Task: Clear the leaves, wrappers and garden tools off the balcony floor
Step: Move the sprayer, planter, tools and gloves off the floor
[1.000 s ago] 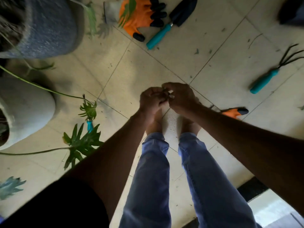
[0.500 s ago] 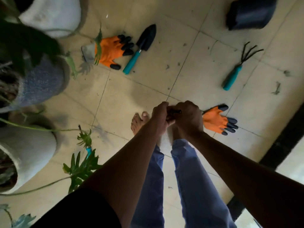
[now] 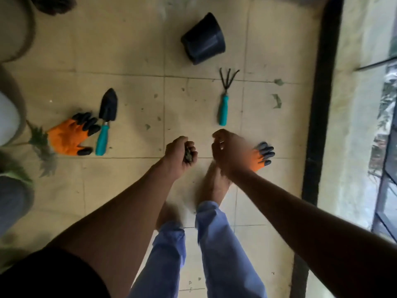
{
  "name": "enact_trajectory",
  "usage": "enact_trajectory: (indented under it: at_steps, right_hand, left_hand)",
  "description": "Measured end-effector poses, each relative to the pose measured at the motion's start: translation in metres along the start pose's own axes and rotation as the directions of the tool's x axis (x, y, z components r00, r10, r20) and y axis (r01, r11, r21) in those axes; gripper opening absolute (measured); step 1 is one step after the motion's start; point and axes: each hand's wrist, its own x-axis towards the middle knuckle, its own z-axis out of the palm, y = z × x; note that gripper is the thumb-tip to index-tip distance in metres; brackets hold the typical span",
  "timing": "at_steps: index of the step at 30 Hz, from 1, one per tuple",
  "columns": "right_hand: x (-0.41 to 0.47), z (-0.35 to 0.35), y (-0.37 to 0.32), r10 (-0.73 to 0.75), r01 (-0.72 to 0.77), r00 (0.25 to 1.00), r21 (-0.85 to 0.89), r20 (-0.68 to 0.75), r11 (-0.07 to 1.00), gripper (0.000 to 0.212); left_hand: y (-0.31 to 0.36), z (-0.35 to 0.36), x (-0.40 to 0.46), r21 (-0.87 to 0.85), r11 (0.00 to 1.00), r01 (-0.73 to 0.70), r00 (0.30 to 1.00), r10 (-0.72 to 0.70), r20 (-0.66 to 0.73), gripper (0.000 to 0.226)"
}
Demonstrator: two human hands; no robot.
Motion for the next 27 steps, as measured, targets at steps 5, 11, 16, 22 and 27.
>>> enact_trajectory:
  at_steps: [5,11,16,22,27]
  right_hand:
    - [0.084,-0.018,0.106,0.167,-0.172,0.985,-0.181,-0.046,0.968,0.048]
    - [0.174,-0.045,0.182,0.037,-0.049,0.999,-0.432,-0.037,0.901,0.102]
    - [0.214,-0.062,0.191,-0.023,0.044,0.998,-0.434,0.053,0.900,0.101]
    - [0.206,-0.054,0.189,-0.037,-0.020,0.993,-0.457,-0.116,0.889,0.052]
    - [0.209,-0.049,0.199,-0.067,-0.017,0.988,-0.536,-0.137,0.844,0.023]
  left_hand:
    - [-0.005,0.050,0.050,0.170,0.985,0.009,0.999,-0.015,0.034,0.034]
    - [-0.008,0.090,0.110,0.074,0.995,0.072,0.990,-0.081,0.119,0.029]
    - [-0.008,0.101,0.130,0.011,0.999,0.043,0.984,-0.045,0.170,0.028]
    - [-0.016,0.099,0.122,-0.099,0.992,0.080,0.985,-0.063,0.163,0.029]
    - [-0.023,0.097,0.116,-0.052,0.993,0.102,0.984,-0.093,0.152,0.028]
